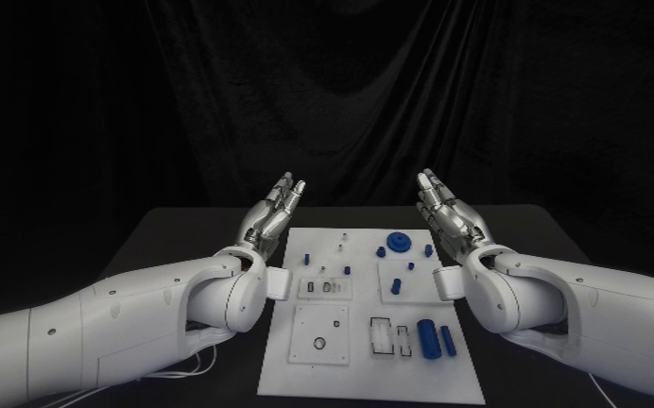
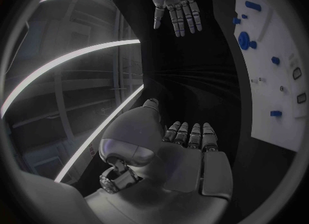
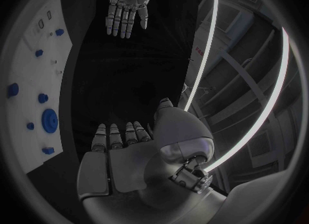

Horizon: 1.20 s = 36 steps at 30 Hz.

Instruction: Assemble the parts on the task board

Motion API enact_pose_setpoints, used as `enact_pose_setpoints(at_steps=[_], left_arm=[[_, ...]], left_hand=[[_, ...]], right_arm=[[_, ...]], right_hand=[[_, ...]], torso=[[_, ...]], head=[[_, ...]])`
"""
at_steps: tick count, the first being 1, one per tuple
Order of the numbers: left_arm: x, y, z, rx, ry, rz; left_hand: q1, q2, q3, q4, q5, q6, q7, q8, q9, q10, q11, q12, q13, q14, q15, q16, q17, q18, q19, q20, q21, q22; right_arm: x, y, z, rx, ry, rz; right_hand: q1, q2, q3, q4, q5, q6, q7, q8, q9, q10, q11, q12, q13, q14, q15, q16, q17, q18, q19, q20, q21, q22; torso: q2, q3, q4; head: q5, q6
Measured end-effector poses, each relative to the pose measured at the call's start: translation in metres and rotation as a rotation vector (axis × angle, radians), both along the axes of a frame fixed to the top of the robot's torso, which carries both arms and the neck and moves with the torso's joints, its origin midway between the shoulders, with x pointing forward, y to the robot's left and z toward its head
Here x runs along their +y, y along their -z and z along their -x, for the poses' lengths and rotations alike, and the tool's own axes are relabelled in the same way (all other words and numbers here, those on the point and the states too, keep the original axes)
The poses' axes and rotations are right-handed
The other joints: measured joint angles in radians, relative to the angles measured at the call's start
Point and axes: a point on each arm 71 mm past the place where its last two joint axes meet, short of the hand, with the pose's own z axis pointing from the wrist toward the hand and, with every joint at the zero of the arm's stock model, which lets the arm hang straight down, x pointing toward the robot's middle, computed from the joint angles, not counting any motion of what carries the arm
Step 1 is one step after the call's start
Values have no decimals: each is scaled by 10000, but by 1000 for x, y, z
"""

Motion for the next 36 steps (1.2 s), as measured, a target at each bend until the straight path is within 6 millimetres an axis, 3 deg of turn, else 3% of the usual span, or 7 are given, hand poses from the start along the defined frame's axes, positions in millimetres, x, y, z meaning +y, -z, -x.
enact_pose_setpoints(at_steps=[9, 13, 17, 25, 31, 33, 36], left_arm=[[-7, -12, -1, -432, 1762, 1179], [-8, -14, 0, -471, 2213, 1586], [10, -14, -5, -603, 2269, 1718], [14, -15, -6, -753, 2575, 1796], [17, -16, -5, -1034, 2742, 1411], [20, -16, -5, -1119, 2756, 1267], [27, -17, -4, -1233, 2727, 1054]], left_hand=[[476, 58, -92, 127, 175, 122, -260, 0, 29, 2, -139, 0, 2, 0, 1, 0, 2, 147, 3, 154, 0, 0], [554, 56, -92, 127, 175, 161, -221, 0, 39, 2, -139, 0, 2, 0, 2, 0, 3, 146, 2, 153, 0, 0], [730, 31, -91, 127, 175, 269, -318, 0, 54, -6, 52, 0, -1, 0, 2, 0, 4, 298, -1, 231, 0, -2], [955, 7, -91, 127, 175, 377, -612, 43, 75, -2, 398, 0, -5, -1, 2, 0, 6, 298, 0, 473, 0, -8], [1338, -90, -91, 126, 175, 755, -351, 139, 127, -2, 398, 0, -6, -1, 2, 0, 7, 297, 35, 323, 0, -8], [1486, -98, -90, 128, 175, 803, -453, 148, 127, -5, 376, 0, -6, -1, 2, 0, 6, 296, 12, 301, 0, -8], [1620, -88, -63, 154, 175, 776, -600, 148, 127, -3, -614, 0, -5, -1, 3, 0, 7, 296, -3, 285, 0, -8]], right_arm=[[2, -5, 0, 522, -1169, -787], [3, -4, 1, 666, -1377, -1014], [-11, -6, -3, 716, -1489, -1233], [-16, -7, -4, 769, -1905, -1548], [-23, -11, -5, 708, -2025, -1648], [-24, -12, -6, 684, -2070, -1660], [-27, -15, -7, 599, -2143, -1603]], right_hand=[[468, 24, -132, 77, 92, 144, 82, 0, 34, 11, 22, 0, 0, 0, 0, 0, 0, 1, -33, 226, 0, 1], [569, 3, -132, 77, 97, 274, 371, 60, 63, -2, 349, 0, 0, 0, 1, 0, 0, -1, -19, 377, 0, 1], [707, -33, -132, 77, 200, 318, 543, 60, 77, -1, 721, 0, 0, 0, 1, 0, 0, 157, -19, 377, 0, 1], [1076, -136, -1, 41, 366, 339, 564, 60, 82, -4, 1189, 0, 0, 0, 1, 0, 0, 157, 59, 671, 34, 38], [2104, -192, 305, -191, 1535, 795, 1129, 248, 186, 21, 1757, 17, 21, 237, 1321, 247, 141, -331, 2442, 1468, 1656, 973], [2501, -240, 410, -297, 1904, 1498, 1684, 560, 362, 198, 2089, 390, 146, 879, 1756, 789, 380, -418, 3499, 1756, 2258, 1247], [2750, -335, 417, -248, 1994, 2554, 2293, 917, 583, 703, 2604, 1223, 353, 3095, 2121, 2126, 870, -485, 5176, 2139, 3099, 1559]], torso=[[16, 2, -1], [17, 2, -1], [61, 7, -19], [151, 10, 18], [187, 12, 56], [194, 21, 65], [204, 41, 75]], head=[[1, 1], [1, 1], [77, -366], [33, -644], [34, -802], [14, -858], [-6, -1003]])
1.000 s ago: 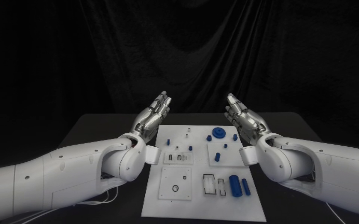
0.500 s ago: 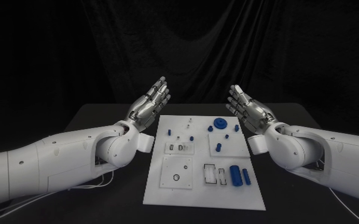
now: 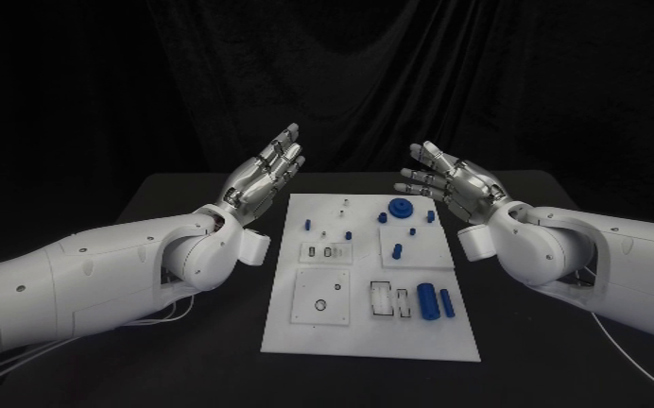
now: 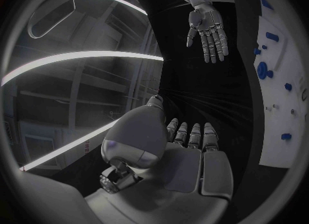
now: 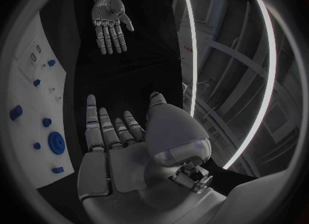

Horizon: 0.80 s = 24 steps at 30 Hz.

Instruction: Assemble the parts on the task board

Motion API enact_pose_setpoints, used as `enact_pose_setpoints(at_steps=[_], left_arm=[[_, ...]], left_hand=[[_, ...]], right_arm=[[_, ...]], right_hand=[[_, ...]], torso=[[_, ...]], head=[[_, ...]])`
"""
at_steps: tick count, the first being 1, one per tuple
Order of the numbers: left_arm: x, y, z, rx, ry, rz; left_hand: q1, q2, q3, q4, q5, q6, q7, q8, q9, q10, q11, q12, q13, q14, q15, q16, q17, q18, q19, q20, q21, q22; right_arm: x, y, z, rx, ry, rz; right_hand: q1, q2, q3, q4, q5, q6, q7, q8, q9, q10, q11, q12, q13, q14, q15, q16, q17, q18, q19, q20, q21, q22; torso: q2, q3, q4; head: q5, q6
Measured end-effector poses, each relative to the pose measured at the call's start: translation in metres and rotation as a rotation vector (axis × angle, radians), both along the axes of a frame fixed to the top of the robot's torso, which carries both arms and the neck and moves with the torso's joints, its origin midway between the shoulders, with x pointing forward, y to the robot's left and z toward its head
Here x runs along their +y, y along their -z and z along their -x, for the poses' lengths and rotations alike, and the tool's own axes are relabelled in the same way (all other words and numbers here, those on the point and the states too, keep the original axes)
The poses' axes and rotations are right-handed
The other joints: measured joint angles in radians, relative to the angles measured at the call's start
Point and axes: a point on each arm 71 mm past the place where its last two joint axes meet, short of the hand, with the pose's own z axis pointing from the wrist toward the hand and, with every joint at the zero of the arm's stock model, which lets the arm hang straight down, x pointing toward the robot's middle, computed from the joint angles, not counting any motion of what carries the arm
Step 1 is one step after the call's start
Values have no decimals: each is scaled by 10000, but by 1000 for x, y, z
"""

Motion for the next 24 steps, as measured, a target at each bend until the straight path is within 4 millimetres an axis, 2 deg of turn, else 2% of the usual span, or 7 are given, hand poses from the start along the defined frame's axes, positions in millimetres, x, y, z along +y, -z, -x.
enact_pose_setpoints(at_steps=[2, 5, 6, 10, 13, 19, 24], left_arm=[[4, 0, 1, -73, -37, -106], [11, -1, 2, -156, -129, -245], [13, -1, 2, -178, -166, -287], [21, -2, 6, -274, -334, -465], [27, -3, 8, -339, -502, -604], [32, -4, 11, -431, -655, -761], [34, -5, 15, -450, -650, -778]], left_hand=[[17, 16, 0, 0, 0, -13, -87, 0, 0, 2, -242, 0, 0, 0, 0, 0, 0, 0, 0, 0, 0, 0], [122, -7, 0, 0, 0, -12, -87, 0, 0, 0, -244, 0, 1, 0, 0, 0, 1, 0, 13, 146, 0, 0], [161, 32, 0, 0, 0, -12, -87, 0, 0, 0, -245, 0, 1, 0, 0, 0, 1, 0, 16, 253, 0, 0], [377, -20, 0, 0, 0, -12, -87, 0, -1, -1, -318, 0, 2, 0, 0, 0, -1, -1, 12, 750, 0, 1], [473, -26, 0, 0, 0, -12, -87, -1, -1, -1, -318, 0, 2, 35, 35, 0, -4, 1, 8, 871, 0, 1], [718, -271, -85, -1, 0, 63, -85, -1, -1, -1, -317, 0, 4, 17, 199, 0, -8, 161, 58, 1100, 0, 5], [723, -276, -85, -1, 0, 98, -50, -1, 6, 0, -317, 0, 5, 17, 271, 0, -7, 160, 62, 1165, 0, 24]], right_arm=[[-3, -3, -2, -108, -54, 90], [-6, -7, -4, -295, -157, 295], [-7, -9, -5, -366, -176, 379], [-14, -19, -12, -836, -235, 969], [-19, -32, -19, -1459, -300, 1764], [-19, -63, -32, -2956, -813, 4138], [-13, -78, -35, -4305, -1561, 6936]], right_hand=[[178, -69, -24, 24, -1, 288, 19, 5, 41, 307, 307, 415, 49, 1387, 132, 596, 161, -1, 711, 183, 310, 80], [680, -191, 67, -73, 155, 870, 159, 123, 137, 849, 785, 1077, 102, 3125, 191, 1121, 310, 31, 1820, 403, 800, 222], [948, -239, 124, -282, 175, 1069, 173, 124, 163, 1211, 967, 1408, 135, 3659, 169, 1209, 338, 264, 2213, 471, 972, 270], [1843, -382, 306, -1102, 175, 1988, 356, 252, 292, 2885, 1339, 2721, 252, 5460, -234, 1369, 383, 640, 3478, 430, 1536, 434], [2463, -402, 474, -1728, 175, 3082, 540, 421, 438, 4246, 1221, 3238, 281, 7179, -755, 1801, 588, 638, 4675, -79, 2309, 782], [3022, -630, 799, -2323, 175, 4421, 676, 481, 543, 4919, 993, 2798, 254, 8414, -1156, 1866, 669, 638, 5243, -519, 3269, 1372], [3196, -897, 1004, -2458, 175, 5139, 485, 442, 539, 5242, 670, 2289, 254, 9660, -1601, 2591, 1089, 639, 5869, -886, 4371, 2136]], torso=[[12, 8, 7], [27, 7, 29], [35, 6, 36], [88, 19, 49], [117, 33, 25], [199, 34, 7], [250, 51, 7]], head=[[18, -118], [71, -293], [81, -348], [135, -590], [179, -778], [174, -997], [80, -1131]])
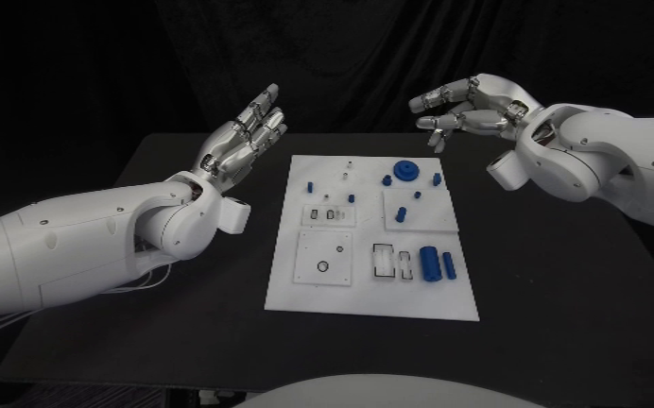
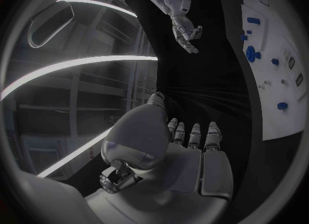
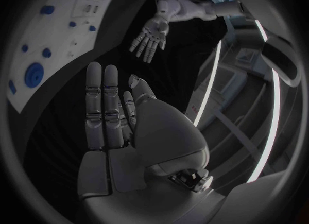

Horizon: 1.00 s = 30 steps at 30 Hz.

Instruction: Assemble the parts on the task board

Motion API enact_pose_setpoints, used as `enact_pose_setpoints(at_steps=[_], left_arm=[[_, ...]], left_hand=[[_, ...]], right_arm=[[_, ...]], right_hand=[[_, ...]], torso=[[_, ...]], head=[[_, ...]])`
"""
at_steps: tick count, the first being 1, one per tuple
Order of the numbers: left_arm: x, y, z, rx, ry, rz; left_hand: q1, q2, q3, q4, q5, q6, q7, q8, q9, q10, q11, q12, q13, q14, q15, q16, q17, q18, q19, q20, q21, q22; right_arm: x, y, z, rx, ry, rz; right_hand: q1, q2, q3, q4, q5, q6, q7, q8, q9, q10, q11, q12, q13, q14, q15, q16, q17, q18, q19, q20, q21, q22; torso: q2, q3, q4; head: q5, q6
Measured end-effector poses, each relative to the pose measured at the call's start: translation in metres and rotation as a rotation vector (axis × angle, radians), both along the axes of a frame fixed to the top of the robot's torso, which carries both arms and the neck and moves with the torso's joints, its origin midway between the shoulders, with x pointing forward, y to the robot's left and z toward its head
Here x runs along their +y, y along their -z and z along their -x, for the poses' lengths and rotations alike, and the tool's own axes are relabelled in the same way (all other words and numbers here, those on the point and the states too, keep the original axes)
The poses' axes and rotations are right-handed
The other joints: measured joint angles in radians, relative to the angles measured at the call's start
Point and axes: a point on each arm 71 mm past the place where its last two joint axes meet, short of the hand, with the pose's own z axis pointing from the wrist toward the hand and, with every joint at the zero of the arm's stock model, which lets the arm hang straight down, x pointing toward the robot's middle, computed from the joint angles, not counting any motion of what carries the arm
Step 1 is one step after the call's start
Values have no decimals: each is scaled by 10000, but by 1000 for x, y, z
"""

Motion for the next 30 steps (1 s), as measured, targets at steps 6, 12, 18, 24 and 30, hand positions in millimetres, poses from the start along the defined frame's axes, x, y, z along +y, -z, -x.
enact_pose_setpoints(at_steps=[6, 12, 18, 24, 30], left_arm=[[5, -2, 6, 4, -23, 12], [5, -2, 7, -37, 44, -24], [4, -3, 7, -139, 171, -136], [5, -3, 8, -200, 268, -207], [7, -3, 7, -236, 321, -262]], left_hand=[[81, 0, 1, 0, 0, -1, 0, 0, 6, 0, 1, 0, 1, -17, 88, 0, 0, 0, 31, 39, 0, 8], [133, 52, 1, -1, 0, 72, 73, 0, 6, -2, 74, 0, 3, 0, 179, 0, 2, 0, 31, 112, 0, 8], [256, 70, 1, -1, 0, 145, 145, 0, 15, 1, 227, 0, 3, -1, 250, 0, 3, 0, 31, 183, 0, 7], [373, 83, 1, -1, 0, 178, 179, 0, 14, 1, 326, 0, -2, 0, 250, 0, 5, 0, 31, 183, 0, 7], [462, 90, 1, -1, 0, 178, 179, -1, 25, 1, 326, 0, -4, 0, 323, 0, 6, -1, 67, 220, 0, 15]], right_arm=[[15, -1, -1, -1837, -711, 3649], [26, 0, -3, -3686, -1086, 6484], [29, 7, -5, -5029, -1219, 8352], [32, 12, -5, -5726, -1296, 9127], [37, 15, -5, -6152, -1450, 9440]], right_hand=[[-89, -807, 1258, 458, 86, 816, -254, -296, -103, 1208, -313, -728, 9, 1080, -412, 1282, 989, -297, 1391, -382, 3205, 3933], [-96, -1653, 2670, 917, 86, 821, -871, -642, -164, 1776, -413, -1698, 30, 1086, -507, 1990, 1688, -329, 1594, -442, 4301, 5460], [-215, -2014, 3432, 1140, 86, 852, -928, -642, -154, 2128, -522, -2041, 78, 1179, -627, 2606, 2146, -637, 2077, -535, 5226, 6918], [-286, -2286, 4207, 1198, 86, 1001, -864, -642, -109, 2796, -504, -2159, 99, 1394, -626, 3679, 3161, -794, 2414, -563, 5848, 7909], [-333, -2440, 4422, 1226, 86, 1004, -860, -693, -110, 2862, -539, -2279, 92, 1394, -626, 3757, 3239, -791, 2425, -573, 5855, 7969]], torso=[[70, -1, 21], [180, -27, 64], [353, -74, 185], [563, -94, 281], [796, -130, 368]], head=[[-157, -182], [-270, -286], [-540, -273], [-649, -131], [-711, 47]])
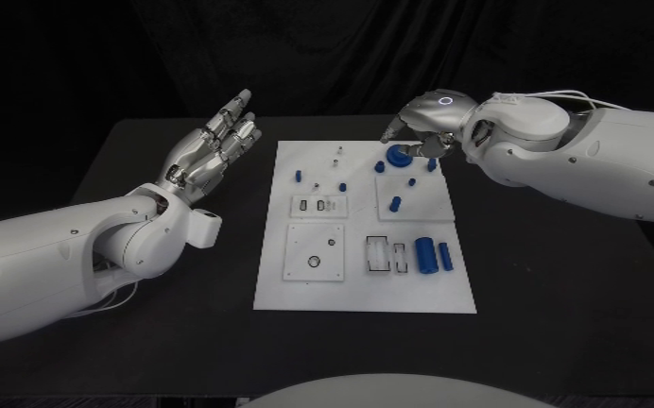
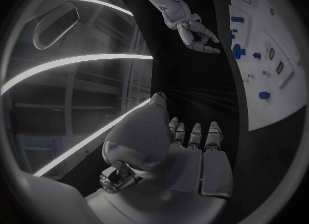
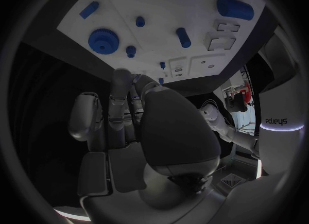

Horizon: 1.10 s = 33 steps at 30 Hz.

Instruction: Assemble the parts on the task board

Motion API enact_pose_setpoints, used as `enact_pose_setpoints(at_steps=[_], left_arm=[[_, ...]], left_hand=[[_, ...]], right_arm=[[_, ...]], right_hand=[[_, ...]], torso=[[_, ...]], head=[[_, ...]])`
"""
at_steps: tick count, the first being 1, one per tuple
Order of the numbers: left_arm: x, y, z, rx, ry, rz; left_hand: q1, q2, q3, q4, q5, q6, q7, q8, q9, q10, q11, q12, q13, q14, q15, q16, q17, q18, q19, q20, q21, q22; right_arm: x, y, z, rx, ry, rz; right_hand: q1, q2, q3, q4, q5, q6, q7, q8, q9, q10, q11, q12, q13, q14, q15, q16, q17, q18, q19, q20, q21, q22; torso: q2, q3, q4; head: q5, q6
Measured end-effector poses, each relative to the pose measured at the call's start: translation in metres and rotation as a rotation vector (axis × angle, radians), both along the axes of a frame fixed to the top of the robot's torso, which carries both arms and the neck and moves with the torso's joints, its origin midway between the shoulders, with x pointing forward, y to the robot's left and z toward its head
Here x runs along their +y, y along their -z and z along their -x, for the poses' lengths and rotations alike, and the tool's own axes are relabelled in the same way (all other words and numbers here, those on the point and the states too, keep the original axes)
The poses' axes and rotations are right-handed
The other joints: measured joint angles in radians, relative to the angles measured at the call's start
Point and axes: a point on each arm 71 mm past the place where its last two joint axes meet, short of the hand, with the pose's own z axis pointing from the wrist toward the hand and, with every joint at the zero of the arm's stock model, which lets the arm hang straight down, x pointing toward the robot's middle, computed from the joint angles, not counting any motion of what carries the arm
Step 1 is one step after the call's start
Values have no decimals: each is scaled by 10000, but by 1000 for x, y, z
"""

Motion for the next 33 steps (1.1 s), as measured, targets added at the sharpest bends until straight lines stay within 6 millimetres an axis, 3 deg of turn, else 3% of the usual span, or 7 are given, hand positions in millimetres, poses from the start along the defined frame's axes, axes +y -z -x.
enact_pose_setpoints(at_steps=[4, 11, 13, 25, 33], left_arm=[[1, 0, 0, -6, 45, -9], [1, 0, 0, -7, 106, -6], [1, 0, 0, -7, 110, -7], [3, 0, 0, -13, 86, -24], [3, 0, 0, -9, 123, -13]], left_hand=[[0, 0, 0, 0, 0, 0, 0, 0, 0, 0, 0, 0, -1, 0, 0, 0, 1, -1, 0, 0, 0, -1], [45, 44, 0, 0, 0, 36, 36, 0, -1, 0, 0, 0, -1, 0, -1, 0, 1, 0, 0, -1, 0, -1], [98, -9, 0, 0, 311, 36, 36, 0, -1, -3, 69, 0, -1, 0, -1, 0, 2, -1, 0, 0, 0, -1], [143, 16, 0, 0, 466, 72, 72, 0, -2, 1, 123, 0, 2, 0, -1, 0, -5, -2, -1, -1, 0, -2], [229, 22, 44, -13, 553, 72, 72, 0, -3, 24, 167, 0, 4, 0, -2, 0, -6, -1, -1, -1, 0, -2]], right_arm=[[2, 2, 0, -78, -73, 129], [1, 5, 1, -105, -95, 274], [1, 5, 1, -102, -100, 306], [1, 8, 0, 27, -25, 504], [2, 12, -4, 93, 74, 609]], right_hand=[[-314, -243, 30, 217, -40, -76, -76, 0, 0, 44, 44, -111, -5, -93, 20, 139, 121, 1, 0, 0, 0, 67], [-718, -343, -107, 549, -40, -129, -22, 0, -4, 253, 73, -152, 23, -93, 20, 606, 675, 3, 53, 53, 159, 405], [-780, -405, -123, 627, -40, -149, -2, 0, -16, 352, 93, -152, 26, -93, 20, 669, 753, 3, 88, 88, 197, 469], [-852, -400, -118, 642, -40, -185, 34, 0, -41, 393, 107, -278, 33, -65, 47, 845, 971, 4, 124, 124, 278, 663], [-658, -207, 107, 528, -40, -185, 34, 0, -50, 393, 107, -421, 9, -65, 47, 1047, 1187, 3, 145, 146, 344, 779]], torso=[[135, -35, 24], [341, -60, 27], [392, -66, 31], [616, -105, 55], [688, -118, 60]], head=[[-32, 70], [-41, 152], [-41, 165], [-99, 290], [-125, 302]])
